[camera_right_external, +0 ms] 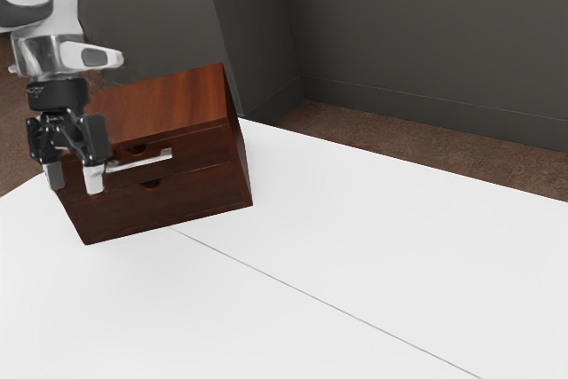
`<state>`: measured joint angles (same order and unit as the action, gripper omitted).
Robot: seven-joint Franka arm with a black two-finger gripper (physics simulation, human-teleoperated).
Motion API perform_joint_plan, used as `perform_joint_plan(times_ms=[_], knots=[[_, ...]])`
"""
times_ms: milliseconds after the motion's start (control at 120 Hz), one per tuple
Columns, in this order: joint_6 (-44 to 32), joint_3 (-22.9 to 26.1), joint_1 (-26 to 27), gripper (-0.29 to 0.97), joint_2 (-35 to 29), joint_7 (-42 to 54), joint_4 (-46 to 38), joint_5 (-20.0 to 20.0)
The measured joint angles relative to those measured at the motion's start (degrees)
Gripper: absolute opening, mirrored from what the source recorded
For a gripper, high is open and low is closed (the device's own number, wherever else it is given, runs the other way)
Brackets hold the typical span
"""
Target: Pull the drawer handle with one arm to open the drawer
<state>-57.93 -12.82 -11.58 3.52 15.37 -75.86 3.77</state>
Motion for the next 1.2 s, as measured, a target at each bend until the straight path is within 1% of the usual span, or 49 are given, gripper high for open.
perform_joint_plan(times_ms=[58, 133, 150, 217, 250, 283, 317, 367, 433, 483, 567, 675, 758, 817, 875, 958, 1067, 1200], knots=[[-4.30, -0.05, -1.38, 0.68, -0.03, 2.21, -0.18, 0.18], [-8.29, -0.07, 0.24, 0.68, -0.13, 4.73, -0.17, 0.31], [-8.97, -0.05, 0.94, 0.68, -0.63, 5.25, 0.43, 0.31], [-11.22, 0.30, 5.43, 0.68, -7.95, 7.13, 3.79, 0.49], [-12.07, 0.23, 8.36, 0.68, -10.08, 8.00, 4.26, 0.51], [-12.80, 0.13, 10.74, 0.68, -10.02, 8.81, 4.08, 0.39], [-13.61, -0.36, 12.01, 0.68, -7.55, 9.76, 3.85, -0.20], [-15.90, -1.47, 13.77, 0.68, -5.62, 11.52, 1.00, -2.16], [-19.97, -3.11, 16.00, 0.68, -7.05, 14.09, -6.34, -4.43], [-22.73, -3.52, 15.37, 0.68, -8.28, 15.98, -9.84, -5.99], [-26.09, -3.70, 14.01, 0.68, -9.66, 18.95, -11.79, -8.07], [-28.56, -3.78, 15.04, 0.68, -17.21, 22.41, -18.36, -9.48], [-31.90, -2.23, 14.16, 0.68, -22.69, 24.68, -25.08, -13.46], [-36.44, -1.94, 13.42, 0.68, -24.53, 26.11, -31.52, -15.42], [-41.08, -2.12, 13.26, 0.68, -23.93, 27.42, -34.87, -17.94], [-46.80, -2.58, 12.70, 0.68, -21.30, 29.09, -36.20, -20.73], [-52.08, -2.94, 11.37, 0.68, -18.95, 30.94, -36.41, -22.94], [-55.91, -3.00, 10.63, 0.68, -17.34, 32.87, -36.23, -24.93]])
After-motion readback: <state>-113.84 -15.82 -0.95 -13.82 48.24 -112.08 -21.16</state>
